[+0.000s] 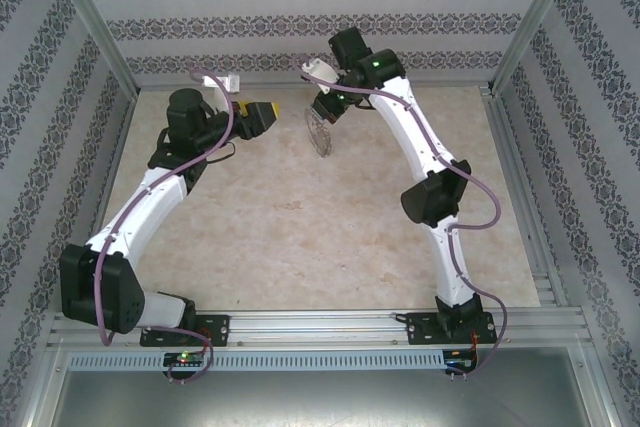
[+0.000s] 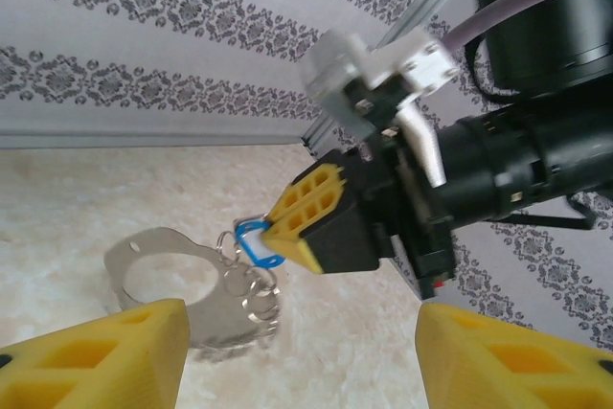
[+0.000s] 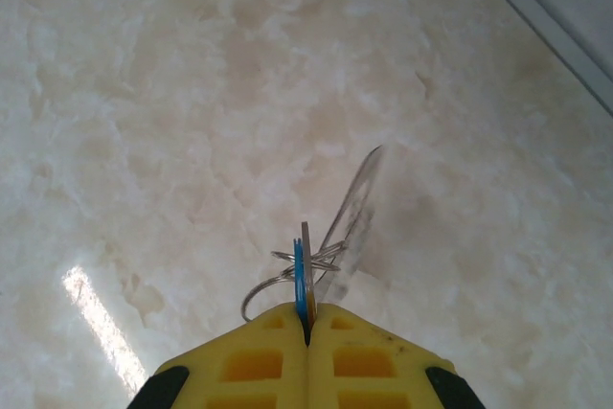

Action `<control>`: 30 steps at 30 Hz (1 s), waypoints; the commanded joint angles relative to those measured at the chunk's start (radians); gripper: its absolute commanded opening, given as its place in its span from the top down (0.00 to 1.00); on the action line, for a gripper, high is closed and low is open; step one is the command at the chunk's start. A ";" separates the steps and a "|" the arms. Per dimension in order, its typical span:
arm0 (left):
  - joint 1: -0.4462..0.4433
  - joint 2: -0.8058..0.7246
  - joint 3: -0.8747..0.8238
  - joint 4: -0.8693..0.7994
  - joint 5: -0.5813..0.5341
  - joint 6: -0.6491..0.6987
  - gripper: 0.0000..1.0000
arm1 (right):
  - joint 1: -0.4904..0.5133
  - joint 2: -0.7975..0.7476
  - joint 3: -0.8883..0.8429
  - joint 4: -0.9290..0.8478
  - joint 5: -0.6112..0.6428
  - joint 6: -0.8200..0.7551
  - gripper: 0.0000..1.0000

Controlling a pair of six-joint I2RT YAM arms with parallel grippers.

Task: Put the keys on the keyring

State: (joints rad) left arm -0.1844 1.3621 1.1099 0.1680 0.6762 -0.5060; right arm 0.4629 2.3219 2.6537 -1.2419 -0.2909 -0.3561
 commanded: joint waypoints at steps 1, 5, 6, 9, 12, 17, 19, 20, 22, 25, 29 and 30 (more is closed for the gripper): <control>0.020 -0.030 0.007 -0.026 -0.013 -0.002 0.36 | 0.008 0.022 0.043 0.039 -0.029 0.039 1.00; 0.021 -0.035 0.005 -0.030 -0.015 -0.009 0.35 | 0.024 0.023 -0.014 0.086 -0.065 0.081 1.00; 0.021 -0.036 0.003 -0.030 -0.015 -0.011 0.34 | 0.037 0.016 -0.044 0.110 -0.060 0.092 1.00; 0.020 -0.042 -0.010 -0.022 -0.020 -0.020 0.34 | 0.077 0.009 -0.115 0.154 -0.047 0.101 1.00; 0.022 -0.046 -0.023 -0.015 -0.024 -0.029 0.34 | 0.103 0.023 -0.143 0.165 -0.058 0.115 1.00; 0.021 -0.054 -0.041 -0.004 -0.030 -0.041 0.34 | 0.148 -0.001 -0.247 0.187 -0.065 0.125 1.00; 0.021 -0.054 -0.042 -0.006 -0.030 -0.042 0.33 | 0.166 -0.017 -0.288 0.195 -0.061 0.131 1.00; 0.021 -0.054 -0.041 -0.006 -0.030 -0.042 0.33 | 0.174 -0.023 -0.312 0.201 -0.061 0.138 1.00; 0.021 -0.053 -0.040 -0.010 -0.029 -0.044 0.33 | 0.186 -0.031 -0.348 0.204 -0.060 0.154 1.00; 0.021 -0.054 -0.042 -0.013 -0.027 -0.052 0.32 | 0.200 -0.031 -0.389 0.209 -0.096 0.206 1.00; 0.020 -0.065 -0.049 -0.001 -0.047 -0.077 0.29 | 0.230 -0.038 -0.452 0.234 -0.147 0.283 1.00; 0.021 -0.069 -0.053 0.004 -0.052 -0.089 0.29 | 0.237 -0.043 -0.472 0.251 -0.159 0.311 1.00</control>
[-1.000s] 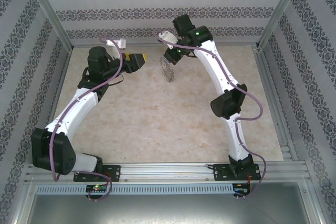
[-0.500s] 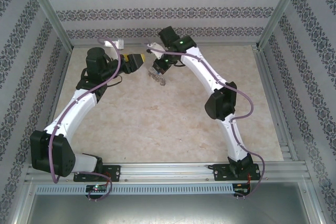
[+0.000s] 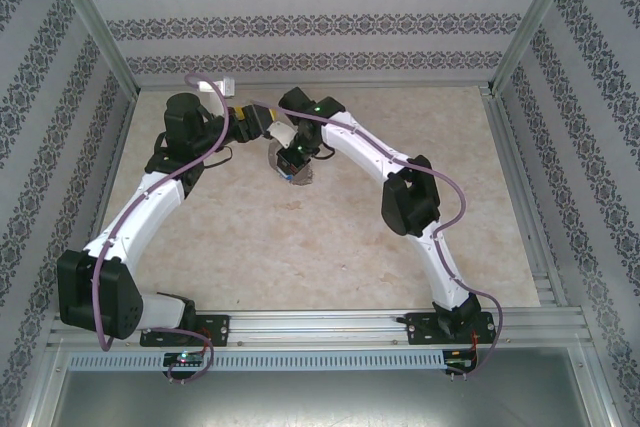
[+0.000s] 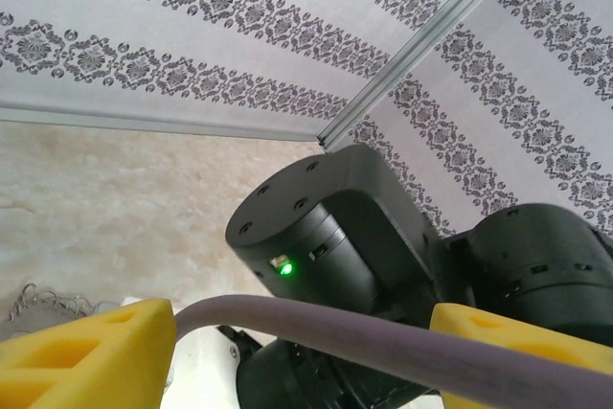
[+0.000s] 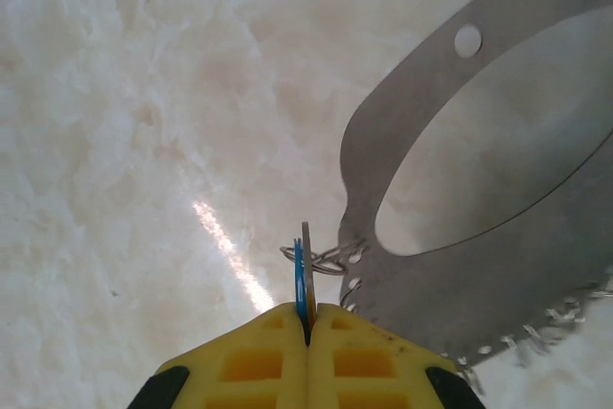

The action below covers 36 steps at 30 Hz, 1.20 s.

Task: Put the keys on the keyring

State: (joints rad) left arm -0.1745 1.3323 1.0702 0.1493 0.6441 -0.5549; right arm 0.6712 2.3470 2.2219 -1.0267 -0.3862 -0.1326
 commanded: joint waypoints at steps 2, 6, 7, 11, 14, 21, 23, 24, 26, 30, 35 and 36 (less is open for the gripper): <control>0.010 -0.050 -0.019 0.035 -0.050 -0.068 0.29 | 0.039 -0.083 -0.090 0.077 -0.090 0.140 1.00; 0.010 -0.083 -0.041 0.062 -0.154 -0.125 0.23 | 0.045 -0.129 -0.221 0.226 -0.154 0.274 1.00; 0.011 -0.088 -0.041 0.061 -0.176 -0.135 0.22 | 0.047 -0.136 -0.244 0.253 -0.164 0.298 1.00; 0.012 -0.104 -0.041 0.053 -0.267 -0.158 0.14 | 0.046 -0.157 -0.321 0.351 -0.168 0.391 1.00; 0.012 -0.114 -0.044 0.040 -0.328 -0.170 0.08 | 0.046 -0.158 -0.343 0.388 -0.168 0.428 1.00; 0.012 -0.153 -0.023 -0.031 -0.461 -0.157 0.00 | 0.048 -0.170 -0.392 0.477 -0.184 0.522 1.00; 0.012 -0.164 -0.014 -0.057 -0.511 -0.164 0.00 | 0.046 -0.175 -0.415 0.516 -0.178 0.570 1.00; 0.012 -0.171 -0.016 -0.061 -0.536 -0.172 0.00 | 0.047 -0.176 -0.426 0.540 -0.179 0.593 1.00; 0.012 -0.179 -0.018 -0.063 -0.569 -0.191 0.00 | 0.047 -0.176 -0.441 0.571 -0.173 0.639 1.00; 0.012 -0.177 -0.006 -0.070 -0.584 -0.212 0.00 | 0.054 -0.170 -0.472 0.656 -0.174 0.753 1.00; 0.012 -0.173 0.003 -0.060 -0.572 -0.231 0.00 | 0.070 -0.148 -0.504 0.757 -0.162 0.899 1.00; 0.012 -0.174 0.005 -0.059 -0.569 -0.235 0.00 | 0.073 -0.142 -0.513 0.784 -0.162 0.926 1.00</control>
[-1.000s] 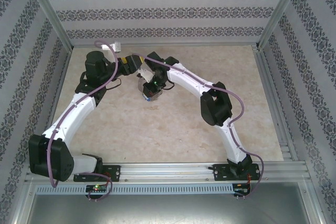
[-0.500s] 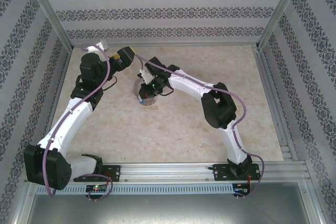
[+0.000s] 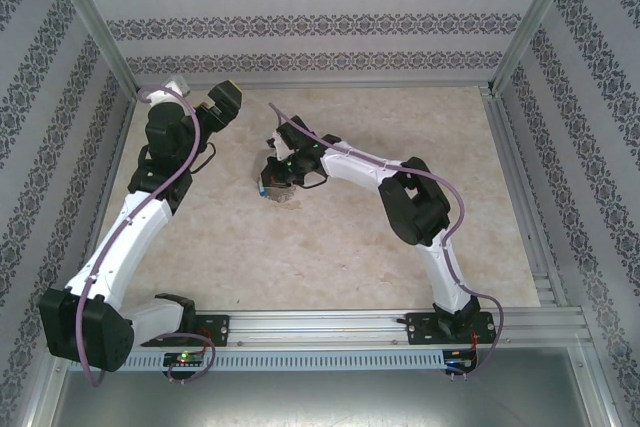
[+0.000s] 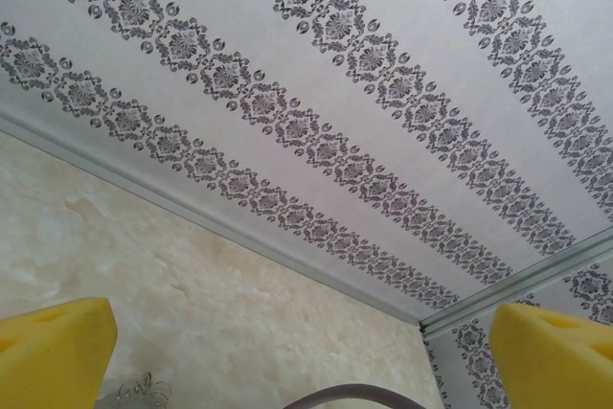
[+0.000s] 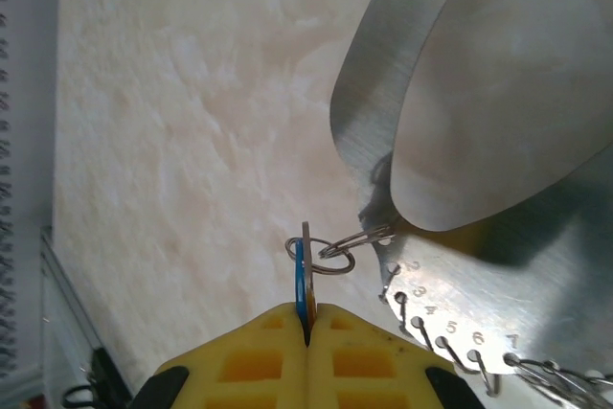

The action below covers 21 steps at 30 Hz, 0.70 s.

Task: Put the keys on the keyring

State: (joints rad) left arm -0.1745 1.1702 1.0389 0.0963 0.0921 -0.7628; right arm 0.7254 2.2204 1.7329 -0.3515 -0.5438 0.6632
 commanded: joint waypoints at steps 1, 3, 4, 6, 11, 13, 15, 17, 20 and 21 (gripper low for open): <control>0.012 -0.014 0.035 -0.002 -0.013 -0.031 0.00 | 0.022 -0.008 -0.027 0.120 -0.003 0.153 1.00; 0.012 -0.017 0.035 0.001 -0.009 -0.038 0.00 | 0.030 0.002 -0.033 0.144 0.004 0.187 1.00; 0.013 -0.018 0.035 0.003 -0.003 -0.041 0.00 | 0.036 0.013 -0.029 0.152 -0.001 0.200 1.00; 0.012 -0.020 0.036 0.003 0.002 -0.047 0.00 | 0.046 0.036 -0.016 0.158 -0.002 0.217 1.00; 0.012 -0.026 0.019 0.013 0.009 -0.067 0.00 | 0.066 0.088 0.019 0.158 0.014 0.246 1.00; 0.012 -0.031 0.013 0.017 0.012 -0.074 0.00 | 0.068 0.108 0.037 0.158 0.013 0.257 1.00; 0.013 -0.034 0.006 0.023 0.013 -0.079 0.00 | 0.069 0.121 0.054 0.155 0.015 0.259 1.00; 0.012 -0.038 0.001 0.025 0.012 -0.079 0.00 | 0.072 0.134 0.079 0.148 0.013 0.259 0.98; 0.012 -0.039 -0.004 0.026 0.016 -0.083 0.00 | 0.077 0.154 0.117 0.139 0.003 0.262 0.89; 0.012 -0.039 -0.005 0.026 0.016 -0.083 0.00 | 0.081 0.161 0.128 0.137 -0.002 0.261 0.86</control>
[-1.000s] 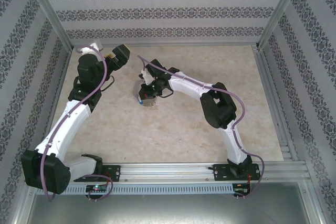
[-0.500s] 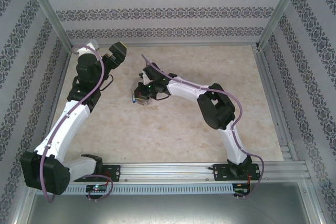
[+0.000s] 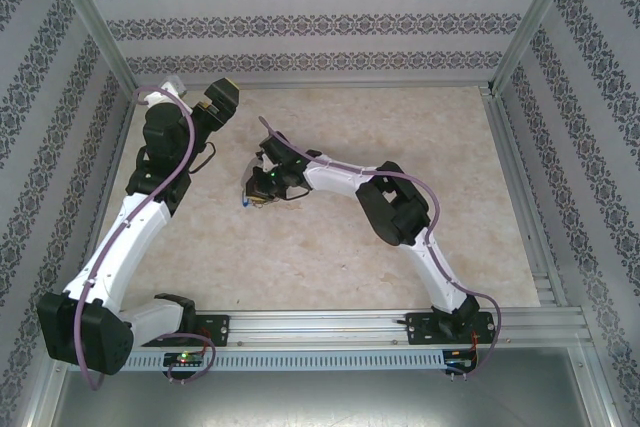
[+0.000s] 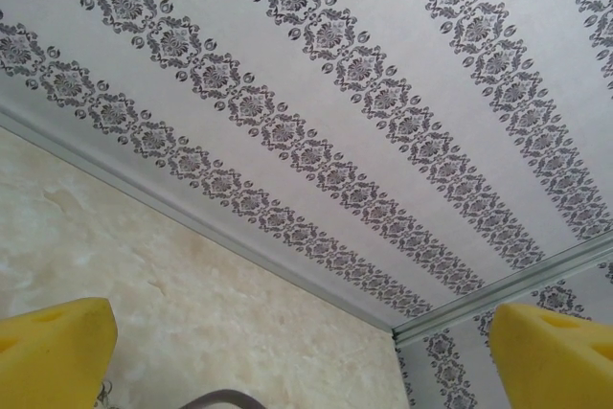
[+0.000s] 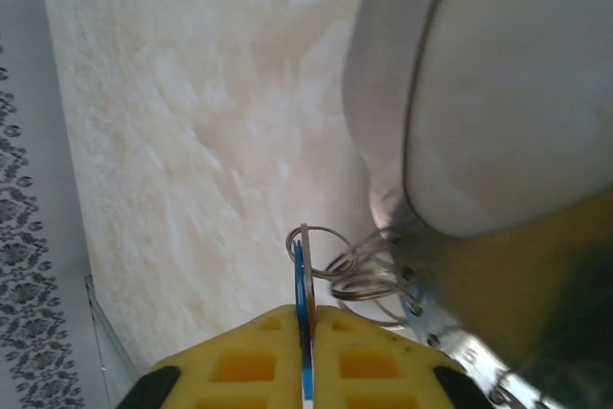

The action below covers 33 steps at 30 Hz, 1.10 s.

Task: Put the keys on the keyring

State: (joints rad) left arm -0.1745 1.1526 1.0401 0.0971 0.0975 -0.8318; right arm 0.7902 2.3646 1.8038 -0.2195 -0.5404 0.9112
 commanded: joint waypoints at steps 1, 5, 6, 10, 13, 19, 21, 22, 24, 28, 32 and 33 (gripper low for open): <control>0.012 -0.022 -0.008 0.026 0.010 -0.013 0.00 | 0.019 0.022 0.067 0.005 -0.009 0.011 0.84; 0.012 -0.022 -0.010 0.029 0.009 -0.016 0.00 | 0.038 0.037 0.110 -0.009 -0.024 -0.006 0.69; 0.012 -0.020 -0.008 0.030 0.011 -0.016 0.00 | 0.042 0.043 0.123 -0.013 -0.029 -0.007 0.66; 0.013 -0.016 -0.009 0.036 0.012 -0.017 0.00 | 0.052 0.064 0.160 -0.022 -0.042 -0.007 0.62; 0.012 -0.015 -0.006 0.038 0.013 -0.016 0.00 | 0.053 0.050 0.143 -0.010 -0.040 -0.014 0.61; 0.012 -0.015 0.003 0.034 0.013 -0.005 0.00 | 0.044 -0.046 0.057 -0.004 -0.013 -0.068 0.52; 0.012 -0.014 0.006 0.032 0.011 0.000 0.00 | 0.034 -0.086 0.015 0.004 -0.008 -0.083 0.50; 0.012 -0.012 0.009 0.030 0.012 0.002 0.00 | 0.026 -0.108 -0.009 0.004 0.001 -0.094 0.49; 0.012 -0.008 0.014 0.026 0.016 0.005 0.00 | 0.007 -0.147 -0.053 0.008 0.011 -0.110 0.47; 0.012 0.002 0.030 0.011 0.021 0.017 0.00 | -0.046 -0.249 -0.158 0.019 0.028 -0.153 0.42; 0.012 0.004 0.056 -0.030 0.023 0.067 0.00 | -0.120 -0.380 -0.272 0.022 0.045 -0.214 0.35; 0.012 0.004 0.067 -0.046 0.019 0.083 0.00 | -0.145 -0.415 -0.304 0.022 0.047 -0.228 0.34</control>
State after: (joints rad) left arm -0.1745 1.1584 1.0557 0.0803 0.1043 -0.8101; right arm 0.6922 2.0449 1.5543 -0.2115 -0.5236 0.7525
